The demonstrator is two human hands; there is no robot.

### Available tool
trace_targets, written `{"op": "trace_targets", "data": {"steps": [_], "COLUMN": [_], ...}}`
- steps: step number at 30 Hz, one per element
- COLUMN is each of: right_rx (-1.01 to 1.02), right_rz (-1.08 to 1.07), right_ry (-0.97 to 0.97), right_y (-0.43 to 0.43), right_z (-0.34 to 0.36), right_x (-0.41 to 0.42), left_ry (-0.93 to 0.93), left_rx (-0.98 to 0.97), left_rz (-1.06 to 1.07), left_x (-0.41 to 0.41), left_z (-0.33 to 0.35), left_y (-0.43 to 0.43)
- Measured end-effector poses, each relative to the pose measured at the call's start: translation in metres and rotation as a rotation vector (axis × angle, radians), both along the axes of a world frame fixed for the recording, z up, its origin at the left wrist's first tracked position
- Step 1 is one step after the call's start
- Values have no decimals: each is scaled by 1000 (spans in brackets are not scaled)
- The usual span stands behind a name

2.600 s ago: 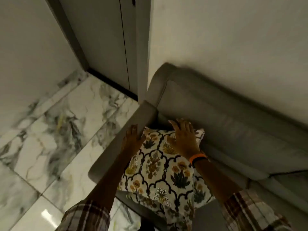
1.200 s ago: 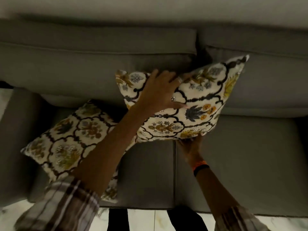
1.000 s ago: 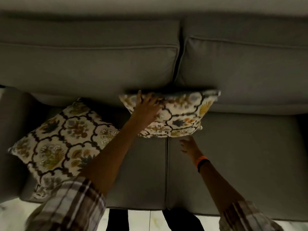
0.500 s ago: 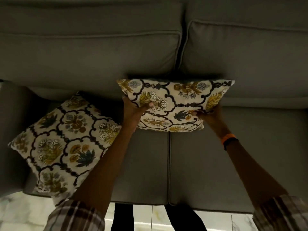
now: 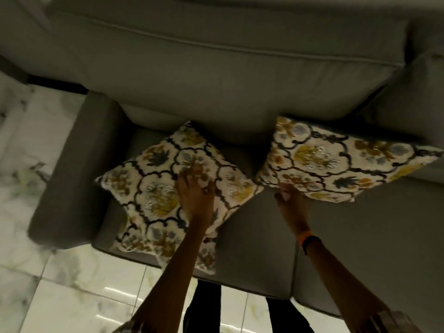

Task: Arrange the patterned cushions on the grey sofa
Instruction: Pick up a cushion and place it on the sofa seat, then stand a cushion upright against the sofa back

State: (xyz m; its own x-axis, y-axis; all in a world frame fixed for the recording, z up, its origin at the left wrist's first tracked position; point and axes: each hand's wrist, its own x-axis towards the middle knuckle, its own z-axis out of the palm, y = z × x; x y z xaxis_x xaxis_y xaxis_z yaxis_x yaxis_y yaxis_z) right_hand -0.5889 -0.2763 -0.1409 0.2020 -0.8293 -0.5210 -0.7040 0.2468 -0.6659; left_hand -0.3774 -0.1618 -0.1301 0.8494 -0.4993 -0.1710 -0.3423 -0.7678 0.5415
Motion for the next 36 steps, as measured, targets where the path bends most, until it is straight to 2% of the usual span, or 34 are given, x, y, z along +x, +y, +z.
{"op": "trace_targets", "data": {"steps": [2,4,6,9,12,14,17,20,25,30,36], "right_rx": [-37,33,83,76,215,193,72,6,-129,-194,-186], "right_rz": [107,195,234,265,253,207,148,-13,-212,-502,-801], "right_ry": [-87,-157,-139,-109,-223,-259,-400,-503,-792,-824,-889], "right_y": [6,2,-10,-19,-11,-9,-4,9,-17,-68,-130], "right_z": [7,9,-7,-25,-11,-7,5,50,85,99,86], "right_x": [64,125,166,204,221,219,188,142,13,-160,-361], "left_ry": [-68,-63,91,423,653,645,466,311,120,67,-34], "left_rx": [-7,21,14,-151,-275,-315,-415,-527,-789,-963,-925], "left_rz": [104,257,489,836,970,951,885,769,481,54,-526], "left_x": [33,62,84,117,142,142,126,94,9,-133,-344], "left_z": [-10,-22,-26,-39,-46,-34,-1,36,105,171,212], "left_y": [43,71,83,99,116,117,105,85,15,-92,-241]}}
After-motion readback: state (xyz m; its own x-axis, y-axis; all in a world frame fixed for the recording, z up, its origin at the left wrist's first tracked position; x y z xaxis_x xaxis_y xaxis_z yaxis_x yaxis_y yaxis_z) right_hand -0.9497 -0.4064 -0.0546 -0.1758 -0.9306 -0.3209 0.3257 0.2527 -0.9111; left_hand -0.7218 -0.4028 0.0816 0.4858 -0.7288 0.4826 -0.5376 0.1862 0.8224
